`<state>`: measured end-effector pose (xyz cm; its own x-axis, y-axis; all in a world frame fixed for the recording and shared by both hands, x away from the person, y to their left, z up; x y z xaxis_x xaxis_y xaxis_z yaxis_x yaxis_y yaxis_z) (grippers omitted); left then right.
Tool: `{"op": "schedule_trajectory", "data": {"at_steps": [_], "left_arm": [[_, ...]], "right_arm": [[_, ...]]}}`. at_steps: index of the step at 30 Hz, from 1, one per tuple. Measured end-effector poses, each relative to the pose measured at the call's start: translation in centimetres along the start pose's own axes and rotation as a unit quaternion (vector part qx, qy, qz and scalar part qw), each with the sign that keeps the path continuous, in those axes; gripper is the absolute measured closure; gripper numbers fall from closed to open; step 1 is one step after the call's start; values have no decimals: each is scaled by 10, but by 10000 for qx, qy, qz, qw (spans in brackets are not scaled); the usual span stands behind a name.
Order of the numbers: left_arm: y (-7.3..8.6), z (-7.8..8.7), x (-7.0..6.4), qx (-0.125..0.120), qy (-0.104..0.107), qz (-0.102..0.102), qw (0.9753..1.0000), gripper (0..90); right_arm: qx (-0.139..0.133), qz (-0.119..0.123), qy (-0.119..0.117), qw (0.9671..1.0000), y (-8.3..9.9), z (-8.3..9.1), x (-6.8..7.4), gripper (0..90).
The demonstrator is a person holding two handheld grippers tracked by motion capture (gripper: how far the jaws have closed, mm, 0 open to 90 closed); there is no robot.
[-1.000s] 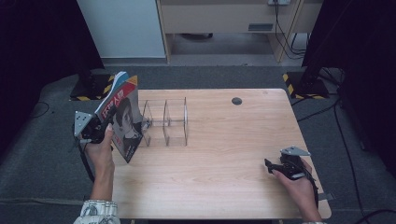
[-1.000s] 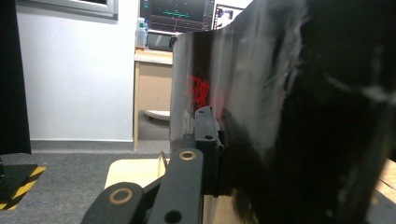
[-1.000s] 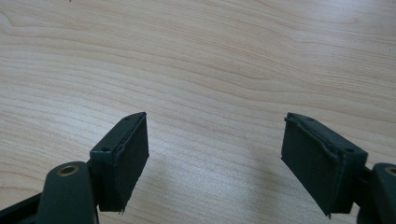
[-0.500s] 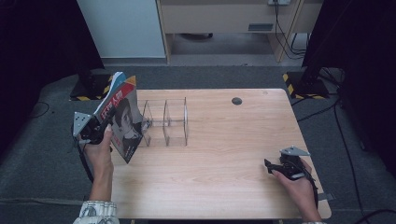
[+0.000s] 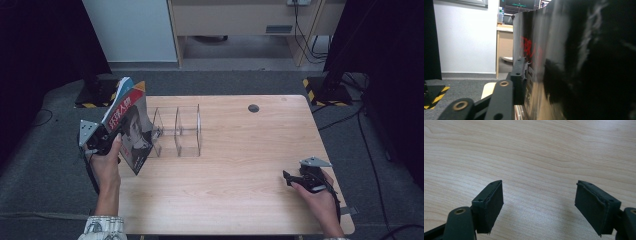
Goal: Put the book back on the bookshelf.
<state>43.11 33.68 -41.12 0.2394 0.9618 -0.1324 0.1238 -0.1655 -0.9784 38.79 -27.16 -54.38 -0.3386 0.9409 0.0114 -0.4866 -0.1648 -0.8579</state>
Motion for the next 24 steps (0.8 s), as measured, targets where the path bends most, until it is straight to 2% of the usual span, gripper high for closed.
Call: {"op": "schedule_trajectory", "data": {"at_steps": [9, 11, 18, 20, 23, 24], "left_arm": [[0, 1, -3, 46, -53, -169, 9998, 451], [0, 1, -3, 67, -81, -157, 9998, 404], [0, 3, -1, 94, -99, -139, 9998, 343], [0, 4, -2, 120, -104, -176, 9997, 319], [0, 4, -3, 172, -114, -385, 9990, 276], [0, 4, -3, 172, -110, -368, 9991, 276]], "right_arm": [[-13, 7, 9, 10000, 0, -1, 0, 229], [-16, -3, -2, 10000, -1, 0, 0, 229], [-17, -20, -10, 10000, -1, 0, 0, 227], [-9, -9, -22, 10000, -1, 0, 0, 227], [-8, 1, -32, 10000, -2, 0, 1, 227], [-8, 1, -32, 10000, -2, 0, 1, 227]]}}
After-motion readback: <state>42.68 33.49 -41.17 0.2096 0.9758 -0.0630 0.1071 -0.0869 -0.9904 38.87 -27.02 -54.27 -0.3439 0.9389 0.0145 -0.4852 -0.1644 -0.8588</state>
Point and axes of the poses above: each handheld gripper's, and its own axes: z roughly backward along the jaws, y roughly out of its underside, x roughly to its left, the point moved 3 cm from there along -z, roughly forward along the jaws, and after that the axes turned 12 degrees about -x, right-handed, at the moved point
